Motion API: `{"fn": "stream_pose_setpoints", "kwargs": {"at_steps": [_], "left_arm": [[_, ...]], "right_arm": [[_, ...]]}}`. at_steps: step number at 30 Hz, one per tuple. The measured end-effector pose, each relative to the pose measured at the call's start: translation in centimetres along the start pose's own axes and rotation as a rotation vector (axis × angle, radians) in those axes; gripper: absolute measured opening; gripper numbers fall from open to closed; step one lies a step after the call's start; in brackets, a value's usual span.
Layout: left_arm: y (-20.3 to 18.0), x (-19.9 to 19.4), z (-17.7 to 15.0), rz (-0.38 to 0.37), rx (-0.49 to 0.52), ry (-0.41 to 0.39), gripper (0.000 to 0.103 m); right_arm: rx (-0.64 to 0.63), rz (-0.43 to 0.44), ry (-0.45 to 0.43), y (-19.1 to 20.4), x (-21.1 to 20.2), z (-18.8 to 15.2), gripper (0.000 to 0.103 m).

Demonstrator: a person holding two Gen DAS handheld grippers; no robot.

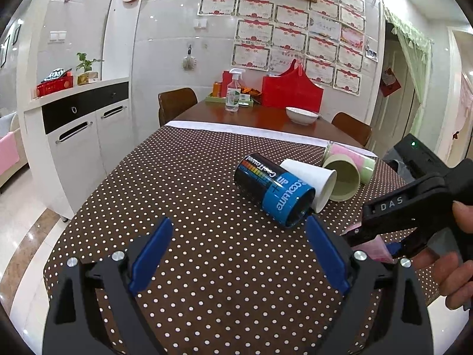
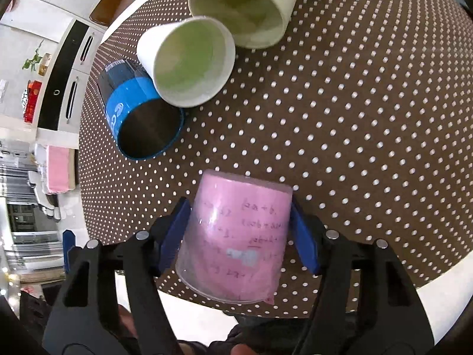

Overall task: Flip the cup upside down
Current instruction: 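Lift the pink cup with the right tool and rotate it upside down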

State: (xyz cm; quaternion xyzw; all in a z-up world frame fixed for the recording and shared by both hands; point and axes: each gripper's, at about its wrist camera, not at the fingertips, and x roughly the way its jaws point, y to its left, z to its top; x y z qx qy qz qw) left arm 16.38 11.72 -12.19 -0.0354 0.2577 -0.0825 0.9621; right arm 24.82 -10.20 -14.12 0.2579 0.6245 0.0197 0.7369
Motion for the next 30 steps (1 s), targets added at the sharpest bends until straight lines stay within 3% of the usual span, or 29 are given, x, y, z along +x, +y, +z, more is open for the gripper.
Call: {"fn": "stream_pose_setpoints", "kwargs": {"at_steps": [9, 13, 18, 22, 24, 30], "left_arm": [[-1.3, -1.0, -0.5, 0.031, 0.024, 0.002, 0.090], [-2.7, -1.9, -0.4, 0.038, 0.047, -0.013, 0.090], [-4.7, -2.9, -0.7, 0.059, 0.080, -0.028, 0.090], [-6.0, -3.7, -1.2, 0.082, 0.089, -0.032, 0.090], [-6.4, -4.2, -1.3, 0.090, 0.084, -0.035, 0.090], [-6.5, -4.8, -1.8, 0.103, 0.065, -0.033, 0.090]], "right_arm": [[-0.041, 0.132, -0.077, -2.3, -2.4, -1.2, 0.063], [-0.137, 0.168, -0.257, -2.8, -5.1, -1.8, 0.063], [-0.257, 0.074, -0.543, -3.8, -6.7, -3.5, 0.063], [-0.389, -0.059, -0.787, -3.4, -6.8, -5.9, 0.063], [-0.447, -0.102, -0.850, -2.4, -6.3, -6.6, 0.063], [-0.477, -0.166, -0.860, -2.8, -4.4, -7.0, 0.063]]}}
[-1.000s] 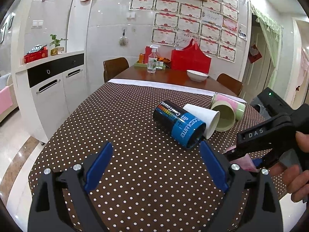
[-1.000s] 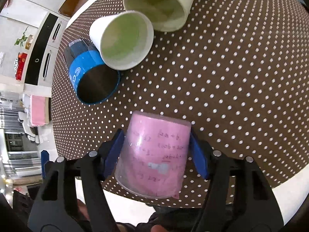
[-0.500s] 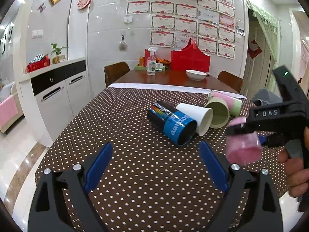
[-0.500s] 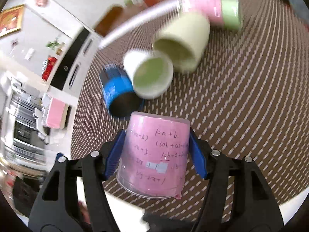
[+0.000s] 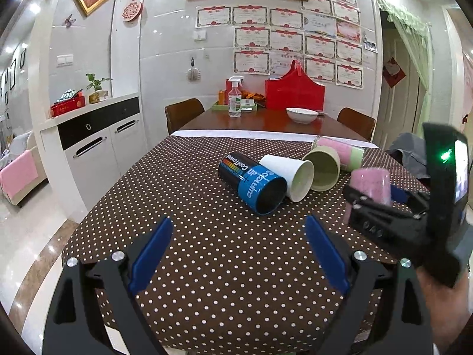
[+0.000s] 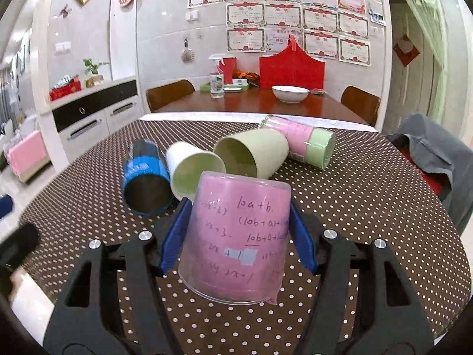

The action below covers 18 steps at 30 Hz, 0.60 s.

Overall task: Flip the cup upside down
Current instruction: 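Lift the pink cup with the right tool and rotate it upside down, then lower the inverted pink cup onto the tablecloth and open the right tool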

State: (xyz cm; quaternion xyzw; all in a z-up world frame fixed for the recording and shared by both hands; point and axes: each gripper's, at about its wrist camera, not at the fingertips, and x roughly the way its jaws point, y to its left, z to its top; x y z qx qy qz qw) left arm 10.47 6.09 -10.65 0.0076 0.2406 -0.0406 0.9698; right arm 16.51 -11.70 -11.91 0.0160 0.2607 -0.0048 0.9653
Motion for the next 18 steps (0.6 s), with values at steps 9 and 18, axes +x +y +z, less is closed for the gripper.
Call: {"fn": "stream_pose_setpoints", "kwargs": {"at_steps": [9, 18], "left_arm": [[0.3, -0.5, -0.2, 0.011, -0.012, -0.001, 0.090], [-0.1, -0.9, -0.5, 0.003, -0.003, -0.001, 0.090]], "right_arm": [[-0.025, -0.008, 0.074, 0.3, 1.0, -1.4, 0.064], [-0.048, 0.013, 0.080, 0.5, -0.5, -2.6, 0.075]]}}
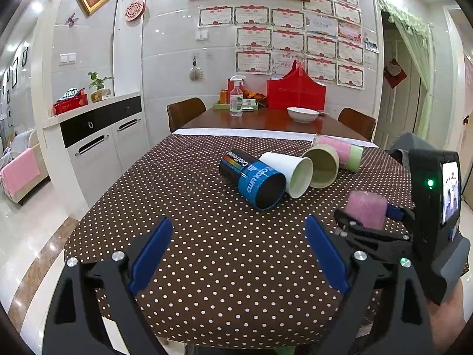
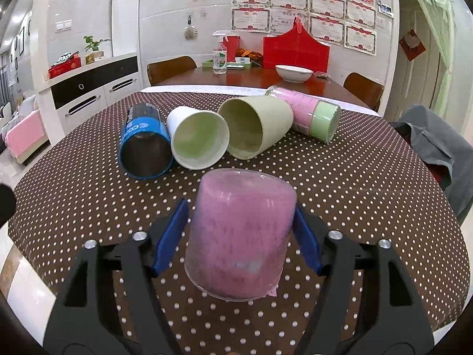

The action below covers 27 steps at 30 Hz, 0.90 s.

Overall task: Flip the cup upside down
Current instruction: 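Lower the inverted pink cup onto the tablecloth and open the right tool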

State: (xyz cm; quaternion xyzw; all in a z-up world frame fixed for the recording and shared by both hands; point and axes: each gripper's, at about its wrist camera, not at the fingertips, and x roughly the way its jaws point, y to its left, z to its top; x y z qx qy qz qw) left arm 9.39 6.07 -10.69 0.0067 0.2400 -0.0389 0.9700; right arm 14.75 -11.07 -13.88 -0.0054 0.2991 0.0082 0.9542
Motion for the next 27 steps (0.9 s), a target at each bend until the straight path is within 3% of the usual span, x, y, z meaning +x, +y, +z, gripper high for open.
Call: {"fn": "stream_pose_setpoints", "kwargs": {"at_steps": [4, 17, 27], "left_arm": [[-0.3, -0.4, 0.1, 0.001, 0.004, -0.006, 0.090], [-1.5, -2.0, 0.9, 0.010, 0.000, -0.020, 0.090], [-2.6, -3.6, 2.0, 0.047, 0.020, -0.054, 0.090]], "right_arm": [[0.011, 0.037, 0.000, -0.2, -0.7, -0.7, 0.097], [0.065, 0.096, -0.020, -1.6, -3.0, 0.0, 0.097], [0.111, 0.128, -0.081, -3.0, -7.0, 2.0, 0.097]]}}
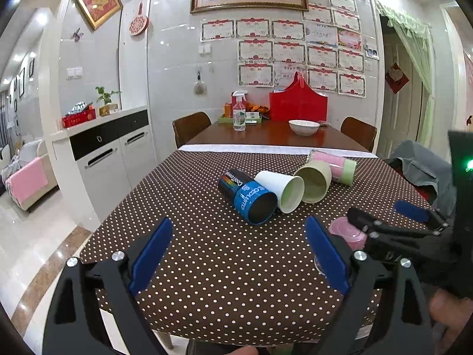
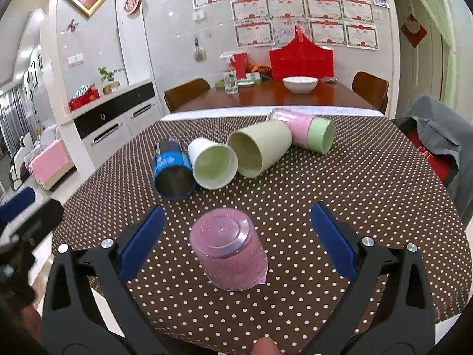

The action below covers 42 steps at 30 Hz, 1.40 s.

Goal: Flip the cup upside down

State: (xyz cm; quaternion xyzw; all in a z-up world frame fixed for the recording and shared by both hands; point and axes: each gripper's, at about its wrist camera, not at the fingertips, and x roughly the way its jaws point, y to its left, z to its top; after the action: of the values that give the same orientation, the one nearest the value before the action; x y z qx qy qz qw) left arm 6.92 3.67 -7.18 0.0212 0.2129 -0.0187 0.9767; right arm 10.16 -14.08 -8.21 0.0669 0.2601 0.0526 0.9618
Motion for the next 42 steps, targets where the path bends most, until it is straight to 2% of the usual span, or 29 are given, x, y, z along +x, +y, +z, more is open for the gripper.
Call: {"fn": "stream_pose_setpoints", "kwargs": {"at_steps": [11, 27, 35, 42], "left_arm": [[-0.5, -2.8, 1.9, 0.030, 0.004, -0.065, 0.090], [-1.9, -7.2, 3.0, 0.022, 0.008, -0.167, 0.090], [-2.5, -9.1, 3.0, 0.017, 0.023, -0.205, 0.090], [-2.3, -9.7, 3.1, 0.011, 0.013, -0.198, 0.090]], "right_arm": [[-0.019, -0.070, -0.078, 0.0, -4.5, 2.0, 0.097], [-0.060, -0.177, -0.221, 0.6, -12.0, 2.1, 0.097], [-0.036, -0.185, -0.238, 0.4, -13.6, 1.9, 0.097], [-0.030, -0.190, -0.243, 0.4, -13.8, 1.8, 0.097]]}}
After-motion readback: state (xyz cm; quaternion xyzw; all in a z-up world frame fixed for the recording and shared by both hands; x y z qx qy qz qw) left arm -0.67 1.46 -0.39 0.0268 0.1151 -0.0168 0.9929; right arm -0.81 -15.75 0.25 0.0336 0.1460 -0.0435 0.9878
